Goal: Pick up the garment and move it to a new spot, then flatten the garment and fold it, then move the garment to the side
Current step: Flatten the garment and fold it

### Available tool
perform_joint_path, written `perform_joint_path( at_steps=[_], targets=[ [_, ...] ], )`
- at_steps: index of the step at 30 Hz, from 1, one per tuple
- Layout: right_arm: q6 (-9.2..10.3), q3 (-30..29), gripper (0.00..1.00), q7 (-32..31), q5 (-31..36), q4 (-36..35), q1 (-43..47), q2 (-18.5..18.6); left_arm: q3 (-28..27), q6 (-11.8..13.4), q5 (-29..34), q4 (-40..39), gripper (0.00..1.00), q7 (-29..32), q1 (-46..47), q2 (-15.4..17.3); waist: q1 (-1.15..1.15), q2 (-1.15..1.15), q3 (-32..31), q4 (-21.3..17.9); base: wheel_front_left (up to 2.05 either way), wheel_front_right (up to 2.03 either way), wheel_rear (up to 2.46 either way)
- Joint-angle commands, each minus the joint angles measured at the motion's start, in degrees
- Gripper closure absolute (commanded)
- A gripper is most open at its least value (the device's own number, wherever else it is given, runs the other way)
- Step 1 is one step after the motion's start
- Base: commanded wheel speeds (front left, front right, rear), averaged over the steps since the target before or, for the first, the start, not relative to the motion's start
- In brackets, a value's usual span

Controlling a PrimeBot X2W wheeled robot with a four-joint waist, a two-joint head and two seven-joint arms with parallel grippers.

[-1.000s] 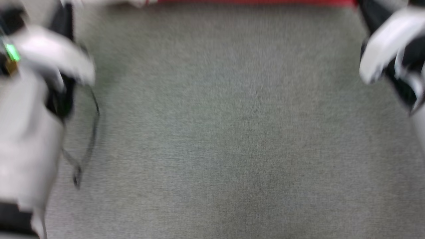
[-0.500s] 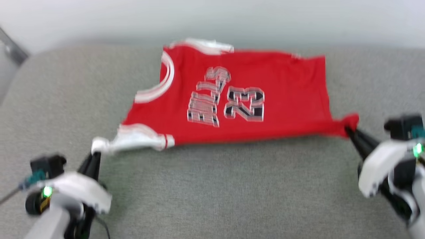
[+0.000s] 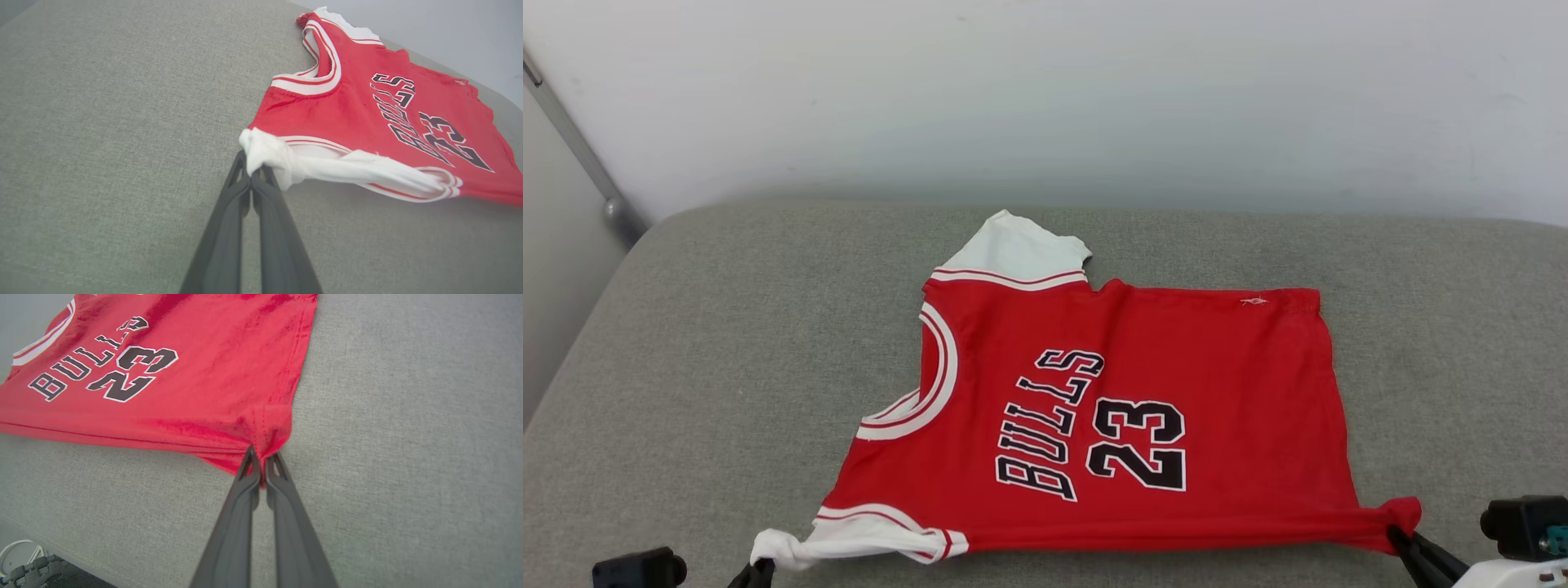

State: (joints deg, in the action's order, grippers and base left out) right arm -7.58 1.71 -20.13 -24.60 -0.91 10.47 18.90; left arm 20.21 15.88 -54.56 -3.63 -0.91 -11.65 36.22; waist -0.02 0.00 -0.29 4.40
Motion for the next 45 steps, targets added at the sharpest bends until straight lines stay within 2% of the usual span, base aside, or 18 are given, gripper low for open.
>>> perform_joint_path(
  at_steps=[1, 6, 11, 20, 29, 30, 31, 32, 33, 34, 35, 36, 39, 45],
  targets=[
    [0.16, -1.2, 1.0, -0.5, 0.8, -0.4, 0.8, 0.4, -0.7, 1.1, -0.3, -0.8, 1.0, 0.5, -1.1, 1.2, 0.02, 0.0, -0.2, 0.1, 0.0, 0.0, 0.0],
    [0.15, -2.4, 1.0, -3.4, 0.9, -2.3, 1.8, -1.2, -1.3, 1.8, -0.6, -6.2, 1.0, 2.4, -1.3, 2.8, 0.02, 0.0, 0.0, 0.4, 0.0, 0.0, 0.0],
    [0.13, -0.9, 1.0, -6.6, 1.3, -1.2, -3.6, -0.9, 0.5, -0.8, 0.5, -5.3, 1.0, 3.8, 5.9, 2.0, 0.02, 0.0, 2.6, 0.0, 0.0, 0.0, 0.0],
    [0.12, 4.3, 1.0, -7.6, 1.7, 6.2, -17.9, 1.0, 3.2, -7.2, 0.9, 7.4, 1.0, 5.1, 22.9, -2.9, 0.02, 0.0, 9.9, -0.8, 0.0, 0.0, 0.0],
    [0.12, 9.6, 1.0, -5.3, 1.9, 16.0, -25.6, 1.5, 7.2, -13.8, 0.0, 21.7, 1.0, 8.8, 32.2, -7.0, 0.02, 0.0, 13.6, -1.2, 0.0, 0.0, 0.0],
    [0.12, 10.1, 1.0, -4.8, 1.9, 17.0, -26.1, 1.4, 7.6, -14.7, -0.2, 23.1, 0.97, 9.1, 32.9, -7.5, 0.02, 0.0, 13.7, -1.2, 0.0, 0.0, 0.0],
    [0.12, 10.4, 1.0, -4.1, 1.8, 18.0, -26.6, 1.3, 7.9, -15.4, -0.5, 24.6, 0.71, 9.4, 33.5, -8.0, 0.02, 0.0, 13.9, -1.3, 0.0, 0.0, 0.0],
    [0.13, 10.6, 0.96, -3.5, 1.8, 19.0, -26.8, 1.2, 8.2, -15.9, -0.7, 26.0, 0.55, 9.7, 33.9, -8.5, 0.02, 0.0, 13.9, -1.4, 0.0, 0.0, 0.0],
    [0.13, 10.8, 0.8, -2.9, 1.9, 19.9, -27.0, 1.2, 8.2, -16.4, -0.9, 27.2, 0.13, 9.4, 34.4, -8.9, 0.02, 0.0, 14.0, -1.4, 0.0, 0.0, 0.0],
    [0.13, 10.9, 0.61, -2.5, 1.4, 20.9, -26.9, 0.8, 8.1, -16.9, -1.1, 28.5, 0.0, 9.2, 34.9, -9.2, 0.02, 0.0, 14.0, -1.5, 0.0, 0.0, 0.0],
    [0.13, 11.2, 0.2, -2.1, 1.1, 21.6, -26.9, 0.6, 8.1, -17.2, -1.3, 29.6, 0.0, 9.0, 35.1, -9.5, 0.02, 0.0, 13.8, -1.5, 0.0, 0.0, 0.0],
    [0.13, 11.6, 0.0, -1.4, 1.0, 21.8, -27.0, 0.7, 8.0, -17.6, -1.5, 30.8, 0.0, 8.8, 35.2, -9.7, 0.02, 0.0, 13.6, -1.6, 0.0, 0.0, 0.0],
    [0.12, 11.2, 0.0, 2.3, 0.1, 21.4, -26.1, 0.5, 7.6, -18.3, -2.1, 33.2, 0.0, 7.7, 34.7, -10.0, 0.02, 0.0, 12.3, -1.8, 0.0, 0.0, 0.0],
    [0.11, 8.8, 0.0, 9.2, 0.5, 17.4, -22.6, 0.2, 5.9, -18.2, -2.7, 33.7, 0.0, 6.3, 32.9, -7.7, 0.02, 0.0, 8.3, -2.3, 0.0, 0.0, 0.0]
  ],
)
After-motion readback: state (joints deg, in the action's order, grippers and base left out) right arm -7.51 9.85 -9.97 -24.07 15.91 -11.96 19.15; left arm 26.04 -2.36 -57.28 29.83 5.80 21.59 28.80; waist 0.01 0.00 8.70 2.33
